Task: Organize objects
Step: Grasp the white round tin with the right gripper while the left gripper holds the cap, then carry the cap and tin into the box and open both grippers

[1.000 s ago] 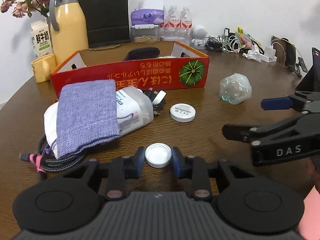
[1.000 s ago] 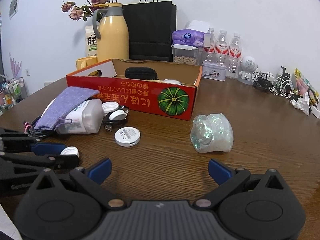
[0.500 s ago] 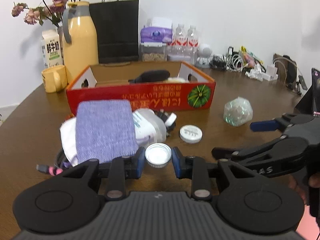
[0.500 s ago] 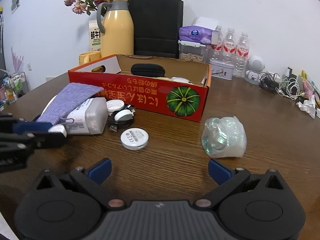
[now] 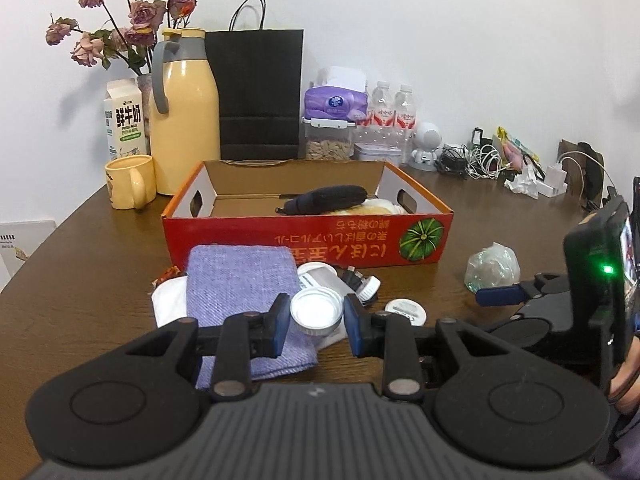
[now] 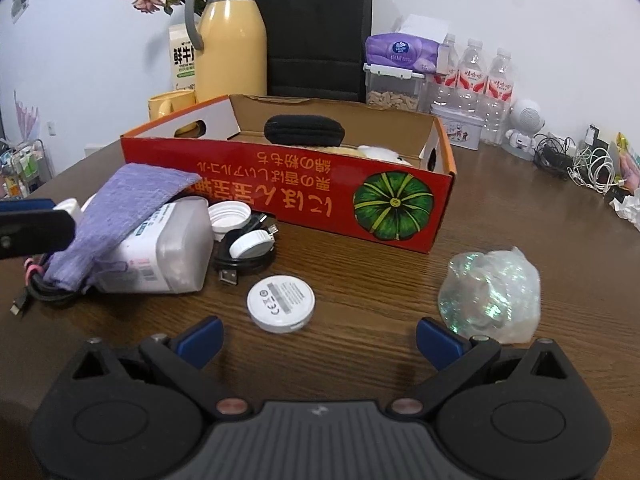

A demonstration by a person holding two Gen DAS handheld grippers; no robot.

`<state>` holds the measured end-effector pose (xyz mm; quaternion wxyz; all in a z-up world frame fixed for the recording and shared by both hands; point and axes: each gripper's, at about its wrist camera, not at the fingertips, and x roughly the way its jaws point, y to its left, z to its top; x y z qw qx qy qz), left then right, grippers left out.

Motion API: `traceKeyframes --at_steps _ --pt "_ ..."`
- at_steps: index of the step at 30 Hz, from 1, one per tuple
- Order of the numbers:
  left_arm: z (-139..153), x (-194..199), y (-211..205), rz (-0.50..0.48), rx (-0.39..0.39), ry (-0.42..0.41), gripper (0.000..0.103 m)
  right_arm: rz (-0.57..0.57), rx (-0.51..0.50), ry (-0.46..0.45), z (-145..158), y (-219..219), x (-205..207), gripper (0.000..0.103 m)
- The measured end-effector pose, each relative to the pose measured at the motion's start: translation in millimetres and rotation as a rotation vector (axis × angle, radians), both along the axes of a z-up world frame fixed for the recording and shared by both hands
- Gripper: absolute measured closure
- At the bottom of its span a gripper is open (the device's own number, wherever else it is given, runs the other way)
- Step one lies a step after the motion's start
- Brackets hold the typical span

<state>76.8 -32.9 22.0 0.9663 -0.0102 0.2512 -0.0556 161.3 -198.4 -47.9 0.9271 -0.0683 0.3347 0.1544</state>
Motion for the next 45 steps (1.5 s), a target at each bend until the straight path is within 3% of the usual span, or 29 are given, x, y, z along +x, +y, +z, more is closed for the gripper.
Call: traceKeyframes --at_steps 4,11,16,20,29,45 --pt "0 3 4 0.006 -0.005 0.002 0.074 0.001 -0.004 0.007 -2 7 7 0.003" --pt "-2 8 11 0.014 -0.018 0.005 0.074 0.005 0.044 0.021 -2 7 13 0.033" --pt "-3 12 13 0.015 -0.026 0.012 0.074 0.016 0.045 0.013 -3 10 11 0.039" --pt "-5 14 15 0.02 -0.031 0.015 0.074 0.05 0.047 0.005 -1 15 9 0.065" --pt "-2 28 22 0.028 -0.033 0.009 0.074 0.051 0.037 -0.025 7 17 7 0.065" --pt "38 86 31 0.053 -0.045 -0.101 0.074 0.011 0.074 -0.201 69 14 51 0.065"
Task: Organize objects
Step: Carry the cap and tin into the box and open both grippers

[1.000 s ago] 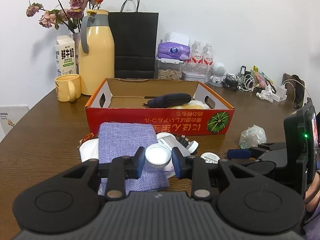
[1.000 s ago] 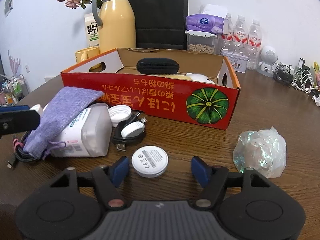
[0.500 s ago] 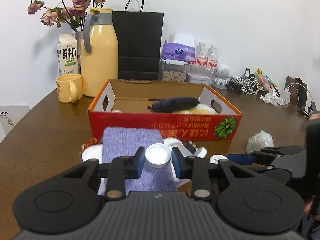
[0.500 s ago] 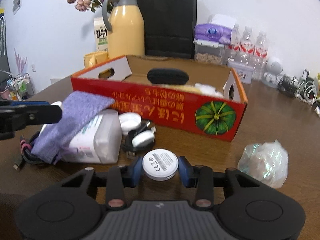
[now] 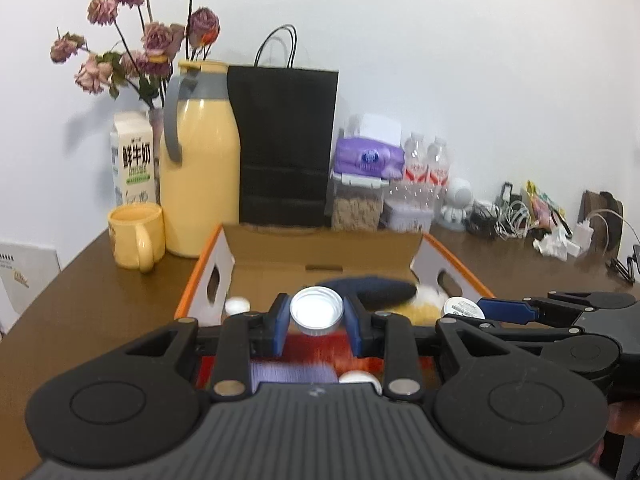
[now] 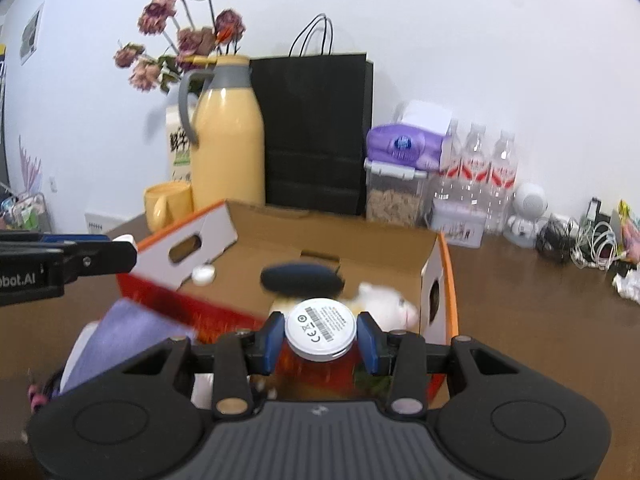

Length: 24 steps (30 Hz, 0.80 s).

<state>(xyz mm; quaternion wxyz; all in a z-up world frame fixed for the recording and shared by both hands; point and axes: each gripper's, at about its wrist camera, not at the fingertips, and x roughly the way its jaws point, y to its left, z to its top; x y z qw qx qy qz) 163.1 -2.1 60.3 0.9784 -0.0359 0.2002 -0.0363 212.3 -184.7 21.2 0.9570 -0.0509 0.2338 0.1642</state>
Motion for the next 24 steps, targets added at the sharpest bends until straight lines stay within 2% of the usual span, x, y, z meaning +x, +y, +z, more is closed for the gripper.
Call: traceKeyframes --at_steps 4,12,18,24 --pt "9 21 0 0.004 -0.001 -0.023 0.074 -0.008 0.015 -0.025 9 3 22 0.065" --pt "17 73 5 0.058 -0.039 -0.018 0.074 -0.03 0.045 -0.041 20 13 77 0.065" --pt "13 115 6 0.103 -0.062 0.026 0.074 -0.05 0.062 -0.029 14 18 112 0.065" --pt "-8 134 3 0.113 -0.022 0.102 0.074 -0.063 0.063 0.022 -4 12 127 0.065"
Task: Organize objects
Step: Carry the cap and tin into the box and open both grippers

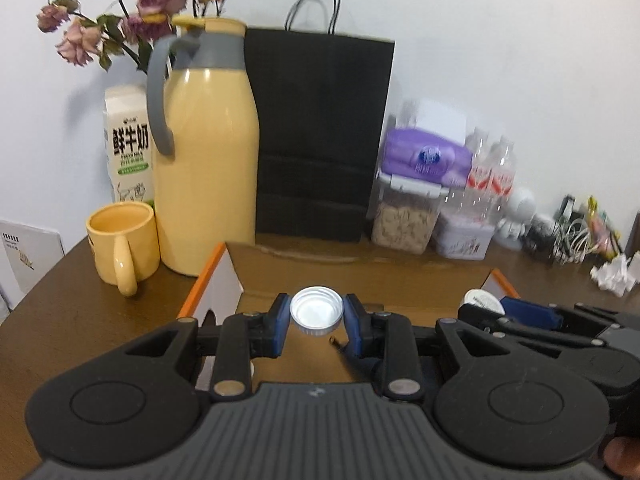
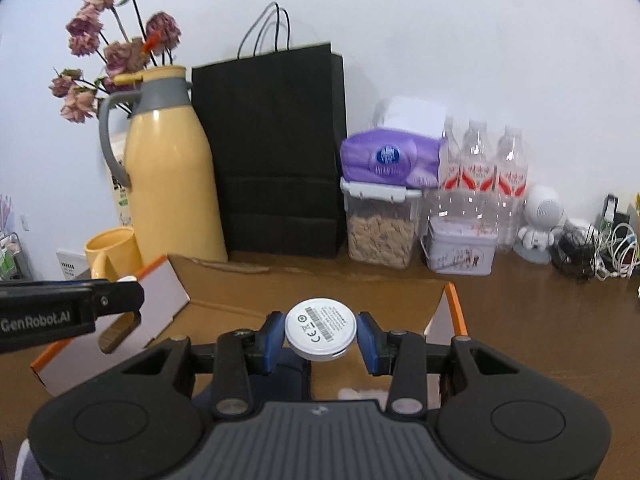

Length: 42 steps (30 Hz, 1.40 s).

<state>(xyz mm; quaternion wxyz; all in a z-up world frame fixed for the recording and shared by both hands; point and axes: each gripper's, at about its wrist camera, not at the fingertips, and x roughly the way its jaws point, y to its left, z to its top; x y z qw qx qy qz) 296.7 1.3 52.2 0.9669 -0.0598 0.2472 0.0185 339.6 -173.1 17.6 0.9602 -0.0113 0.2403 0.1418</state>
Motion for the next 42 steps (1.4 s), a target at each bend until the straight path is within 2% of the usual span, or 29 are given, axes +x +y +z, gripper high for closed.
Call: traceKeyframes --at_steps 7,8,9,10,11,12,16,17,18,33,42 --pt "-14 7 -6 -0.006 0.033 0.055 0.073 0.008 -0.004 0.044 -12 -1 6 0.064" --pt "-15 7 -6 -0.004 0.036 0.056 0.066 0.007 -0.003 0.045 -12 -2 5 0.064" --pt "-15 6 -6 -0.001 0.036 0.056 0.059 0.009 -0.003 0.043 -12 -2 4 0.059" --pt "-15 5 -5 0.006 0.037 0.052 0.043 0.011 -0.002 0.042 -12 -2 3 0.055" --pt "-14 5 -5 0.014 0.038 0.046 0.027 0.011 -0.002 0.039 -11 -3 2 0.043" --pt "-13 4 -5 0.026 0.042 0.037 0.021 0.009 -0.004 0.033 -11 -3 0 0.034" --pt "-9 2 -2 0.054 0.05 0.018 0.0 -0.021 -0.02 0.028 -9 -5 0 0.015" --pt "-8 1 -1 0.055 0.044 0.013 0.0 -0.023 -0.017 0.032 -10 -6 0 0.005" --pt "-7 1 0 0.05 0.039 0.015 0.0 -0.022 -0.011 0.033 -10 -7 1 0.002" --pt "-4 -3 4 0.059 0.043 0.007 0.0 -0.012 -0.016 0.033 -5 -9 -9 0.001" --pt "13 -31 5 0.049 0.04 -0.054 0.0 -0.012 -0.015 -0.04 13 -20 -42 0.0"
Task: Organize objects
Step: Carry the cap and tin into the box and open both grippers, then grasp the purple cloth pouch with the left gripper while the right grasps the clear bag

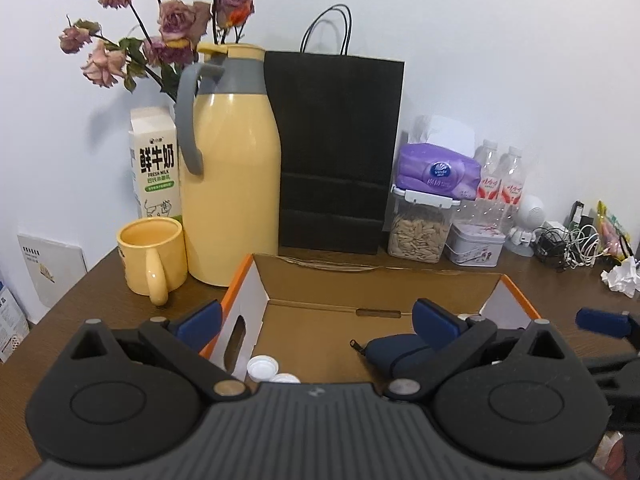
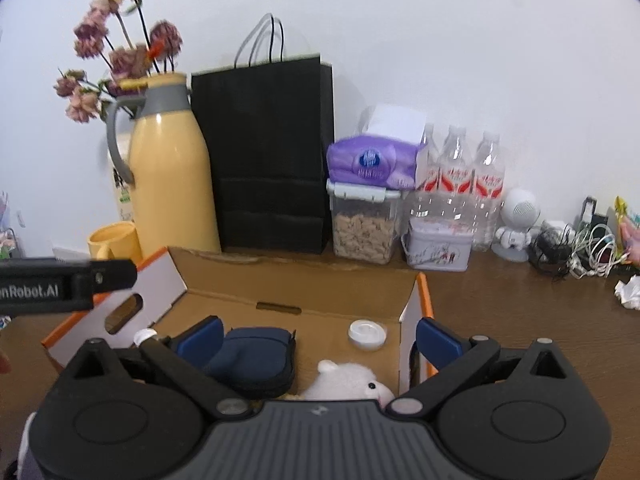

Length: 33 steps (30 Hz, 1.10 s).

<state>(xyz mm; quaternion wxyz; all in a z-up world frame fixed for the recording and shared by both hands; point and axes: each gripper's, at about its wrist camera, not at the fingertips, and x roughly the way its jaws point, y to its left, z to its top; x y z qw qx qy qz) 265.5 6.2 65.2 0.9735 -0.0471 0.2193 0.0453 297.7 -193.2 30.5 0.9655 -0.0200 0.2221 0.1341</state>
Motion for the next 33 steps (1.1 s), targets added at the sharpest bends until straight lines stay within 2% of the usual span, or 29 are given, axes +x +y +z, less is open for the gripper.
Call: traceKeyframes --at_steps 5,10,21,26,33 --pt "0 -26 3 -0.004 -0.006 -0.012 0.0 0.007 0.004 -0.061 10 -12 -30 0.0" --pt "3 -53 6 -0.015 0.012 -0.025 0.0 0.008 -0.037 -0.068 2 -30 -65 0.0" --pt "-31 -87 18 -0.014 0.049 0.064 0.0 -0.071 -0.148 0.082 -51 -84 -98 0.0" --pt "-41 -99 29 0.014 0.032 0.097 0.0 -0.102 -0.141 0.139 -70 -102 -101 0.0" --pt "-45 -113 32 0.02 0.025 0.116 0.0 -0.112 -0.108 0.159 -82 -102 -90 0.001"
